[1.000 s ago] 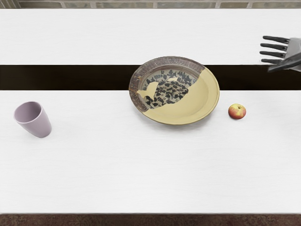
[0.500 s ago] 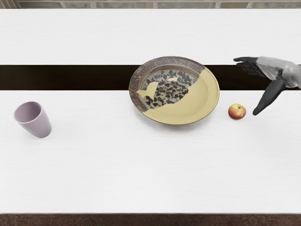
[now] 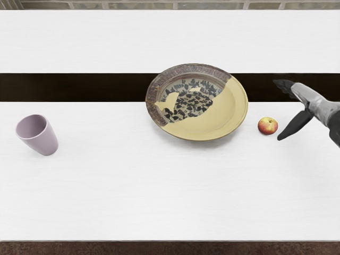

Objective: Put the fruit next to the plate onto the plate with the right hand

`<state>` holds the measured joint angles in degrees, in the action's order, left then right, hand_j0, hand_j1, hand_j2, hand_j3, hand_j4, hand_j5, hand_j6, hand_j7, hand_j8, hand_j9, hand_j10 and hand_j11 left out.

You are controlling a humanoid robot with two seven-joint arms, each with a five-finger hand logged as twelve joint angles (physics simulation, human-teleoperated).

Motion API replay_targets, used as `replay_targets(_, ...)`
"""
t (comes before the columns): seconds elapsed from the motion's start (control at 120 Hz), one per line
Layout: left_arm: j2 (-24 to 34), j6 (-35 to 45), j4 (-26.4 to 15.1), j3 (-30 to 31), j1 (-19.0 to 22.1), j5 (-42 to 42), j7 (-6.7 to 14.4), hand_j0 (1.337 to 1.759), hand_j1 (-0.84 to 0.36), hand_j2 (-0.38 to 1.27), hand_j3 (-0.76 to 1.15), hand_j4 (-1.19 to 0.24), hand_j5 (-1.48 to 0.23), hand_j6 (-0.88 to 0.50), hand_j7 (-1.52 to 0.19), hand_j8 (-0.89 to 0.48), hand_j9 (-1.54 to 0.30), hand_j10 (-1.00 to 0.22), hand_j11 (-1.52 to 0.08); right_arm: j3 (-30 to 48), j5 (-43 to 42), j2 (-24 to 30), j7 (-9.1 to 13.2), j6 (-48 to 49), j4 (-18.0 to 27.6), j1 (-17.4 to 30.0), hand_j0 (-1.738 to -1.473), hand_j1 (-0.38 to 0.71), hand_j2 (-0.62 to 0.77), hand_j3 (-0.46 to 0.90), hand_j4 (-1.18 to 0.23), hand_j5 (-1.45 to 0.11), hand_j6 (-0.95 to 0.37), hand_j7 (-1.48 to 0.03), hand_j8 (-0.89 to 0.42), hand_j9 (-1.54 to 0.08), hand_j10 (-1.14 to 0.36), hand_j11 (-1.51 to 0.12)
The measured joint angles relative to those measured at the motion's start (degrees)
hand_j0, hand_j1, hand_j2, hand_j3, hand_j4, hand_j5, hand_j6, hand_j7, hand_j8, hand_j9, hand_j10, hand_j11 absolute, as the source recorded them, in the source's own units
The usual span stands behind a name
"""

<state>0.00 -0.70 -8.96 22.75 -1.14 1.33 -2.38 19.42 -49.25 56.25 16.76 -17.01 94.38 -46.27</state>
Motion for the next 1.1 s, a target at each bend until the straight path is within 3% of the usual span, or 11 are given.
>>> replay_targets(0.275,0.0,0.0,0.0,0.01,0.0,0.0,0.0,1.658,0.07,0.05,0.0,-0.23,-0.3,-0.23,-0.3,-0.23,-0.3,-0.23,-0.3,-1.97,-4.06,-5.16,13.33,-5.31,-0.17,-0.33,-1.658,-0.22,-0.02,0.0,-0.11,-0.14,-0.12,-0.14,-0.12,-0.14,-0.11,-0.14)
replay_targets(0.383,0.0,0.0,0.0,0.01,0.0,0.0,0.0,1.658,0.07,0.05,0.0,-0.23,-0.3,-0.23,-0.3,-0.23,-0.3,-0.23,-0.3,-1.74,-5.16,-6.84,16.5,-5.89,-0.56,-0.9,-1.658,-0.22,-0.02,0.0,-0.12,-0.15,-0.12,-0.15,-0.12,-0.15,-0.12,-0.15)
replay_targets(0.583,0.0,0.0,0.0,0.02,0.0,0.0,0.0,1.658,0.07,0.05,0.0,-0.23,-0.3,-0.23,-0.3,-0.23,-0.3,-0.23,-0.3,-1.66,-5.63,-10.66,17.99,-6.12,-2.33,-3.09,-1.658,-0.2,-0.02,0.0,-0.13,-0.17,-0.13,-0.16,-0.13,-0.16,-0.13,-0.16)
replay_targets(0.8,0.0,0.0,0.0,0.0,0.0,0.0,0.0,1.658,0.07,0.05,0.0,-0.23,-0.3,-0.23,-0.3,-0.23,-0.3,-0.23,-0.3,-2.24,-8.69,-11.69,18.21,-6.51,-3.09,-2.97,-1.658,-0.08,-0.04,0.0,-0.23,-0.3,-0.24,-0.3,-0.23,-0.3,-0.23,-0.3)
replay_targets(1.1,0.0,0.0,0.0,0.01,0.0,0.0,0.0,1.658,0.07,0.05,0.0,-0.23,-0.3,-0.23,-0.3,-0.23,-0.3,-0.23,-0.3,-6.14,-14.77,-12.6,18.24,-13.37,-3.43,-1.85,-1.658,-0.03,-0.05,0.0,-0.27,-0.35,-0.27,-0.35,-0.27,-0.35,-0.27,-0.35)
